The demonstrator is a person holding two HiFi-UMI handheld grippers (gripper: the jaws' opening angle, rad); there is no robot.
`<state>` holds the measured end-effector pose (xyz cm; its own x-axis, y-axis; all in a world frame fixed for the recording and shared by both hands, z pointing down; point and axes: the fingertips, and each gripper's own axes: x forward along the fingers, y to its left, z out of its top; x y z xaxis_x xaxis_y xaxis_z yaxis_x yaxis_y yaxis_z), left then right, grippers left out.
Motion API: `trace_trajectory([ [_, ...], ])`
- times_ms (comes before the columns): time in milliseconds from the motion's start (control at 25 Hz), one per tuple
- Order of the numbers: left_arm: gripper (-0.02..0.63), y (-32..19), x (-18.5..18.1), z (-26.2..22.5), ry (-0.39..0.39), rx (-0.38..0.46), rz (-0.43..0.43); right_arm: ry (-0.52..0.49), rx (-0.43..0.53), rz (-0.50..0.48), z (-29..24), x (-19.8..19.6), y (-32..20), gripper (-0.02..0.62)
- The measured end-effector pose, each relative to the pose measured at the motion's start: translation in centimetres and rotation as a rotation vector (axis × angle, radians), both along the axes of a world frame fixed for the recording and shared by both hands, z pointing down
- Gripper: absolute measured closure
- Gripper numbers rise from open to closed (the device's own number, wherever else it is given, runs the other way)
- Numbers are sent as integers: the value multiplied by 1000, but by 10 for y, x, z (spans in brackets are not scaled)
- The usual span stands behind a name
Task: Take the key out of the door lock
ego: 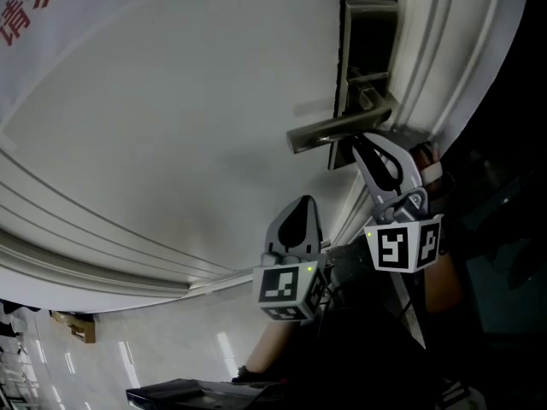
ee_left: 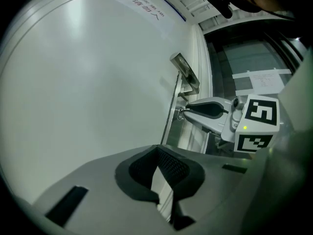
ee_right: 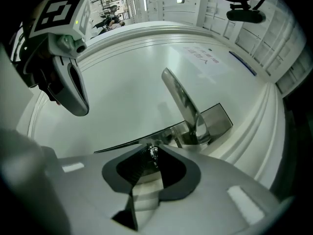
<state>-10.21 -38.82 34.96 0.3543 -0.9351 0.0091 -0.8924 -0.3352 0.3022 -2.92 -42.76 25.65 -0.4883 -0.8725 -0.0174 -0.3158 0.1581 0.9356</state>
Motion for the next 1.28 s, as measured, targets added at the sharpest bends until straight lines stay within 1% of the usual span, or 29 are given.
trace_trajectory([
  [80,606,0,1,-2,-1,-7,3,0,6,4,0,0,-1,536],
  [280,606,-3,-3,-5,2,-33,-32,1,25,5,-1,0,-2,569],
  [360,606,-3,-1,-5,-1,-25,-19,0,26,4,-2,0,-2,581],
  [640,606,-5,4,-4,-3,-9,5,14,29,1,-2,1,-1,581],
  [720,606,-6,2,-6,1,-19,-11,24,33,2,-2,0,-1,583],
  [880,606,-6,5,-4,0,-5,6,45,38,1,-1,1,-1,583],
  [1080,606,-8,3,-6,9,-9,-7,87,56,2,0,1,-1,583],
  [1280,606,-8,9,-5,3,-3,15,148,86,6,1,0,-1,584],
])
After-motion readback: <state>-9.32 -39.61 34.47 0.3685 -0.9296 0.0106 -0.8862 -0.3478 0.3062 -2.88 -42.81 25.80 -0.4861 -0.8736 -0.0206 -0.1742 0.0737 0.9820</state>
